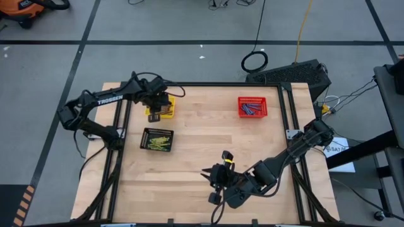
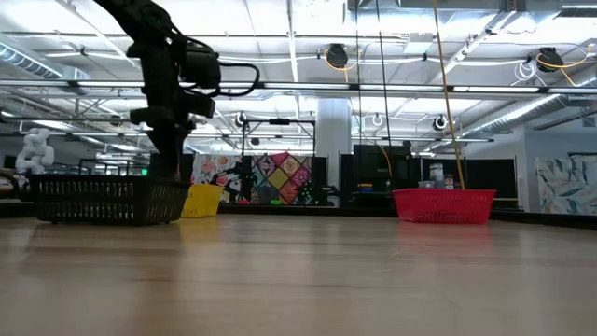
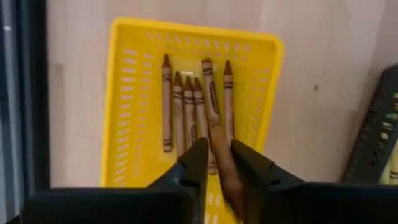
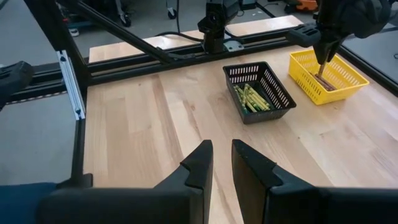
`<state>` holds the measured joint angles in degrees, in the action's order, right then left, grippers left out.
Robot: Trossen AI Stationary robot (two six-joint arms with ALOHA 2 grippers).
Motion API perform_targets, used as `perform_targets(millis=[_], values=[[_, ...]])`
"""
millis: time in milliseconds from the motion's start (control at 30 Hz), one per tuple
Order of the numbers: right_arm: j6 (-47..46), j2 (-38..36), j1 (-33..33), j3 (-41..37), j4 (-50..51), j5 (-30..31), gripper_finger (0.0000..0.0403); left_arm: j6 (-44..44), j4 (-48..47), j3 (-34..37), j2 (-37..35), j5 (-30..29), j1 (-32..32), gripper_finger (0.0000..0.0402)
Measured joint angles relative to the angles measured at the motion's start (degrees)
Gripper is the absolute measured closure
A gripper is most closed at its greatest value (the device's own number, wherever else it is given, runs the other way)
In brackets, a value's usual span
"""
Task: Sort crayons
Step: Put the brown crayon into the yellow bin, then return to Home Position
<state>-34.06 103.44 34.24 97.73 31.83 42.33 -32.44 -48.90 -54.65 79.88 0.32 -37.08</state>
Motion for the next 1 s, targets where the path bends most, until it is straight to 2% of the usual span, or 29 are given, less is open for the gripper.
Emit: perform_targets(millis=[200, 467, 667, 867, 1000], values=[[-0.4, 0.0, -0.29, 0.0, 1.08, 0.13, 0.0355, -1.44, 0.68, 0.0, 0.0, -1.39, 0.02, 0.0296], [-1.58, 0.0, -0.53, 0.0, 1.89, 0.12, 0.0355, -1.07, 1.68, 0.0, -2.29, 1.14, 0.02, 0.0293], [-3.65, 0.0, -0.53, 0.0, 3.19, 0.0, 0.0355, -0.95, 4.15, 0.0, -8.18, -2.13, -0.32, 0.0292], [-5.77, 0.0, -0.53, 0.0, 5.14, -0.09, 0.0355, 0.9, 4.28, 0.0, -14.19, -2.31, -1.61, 0.0292], [-2.7, 0.0, -0.53, 0.0, 5.3, -0.09, 0.0355, 3.94, 4.15, 0.0, -18.23, 2.31, -1.73, 0.0292]])
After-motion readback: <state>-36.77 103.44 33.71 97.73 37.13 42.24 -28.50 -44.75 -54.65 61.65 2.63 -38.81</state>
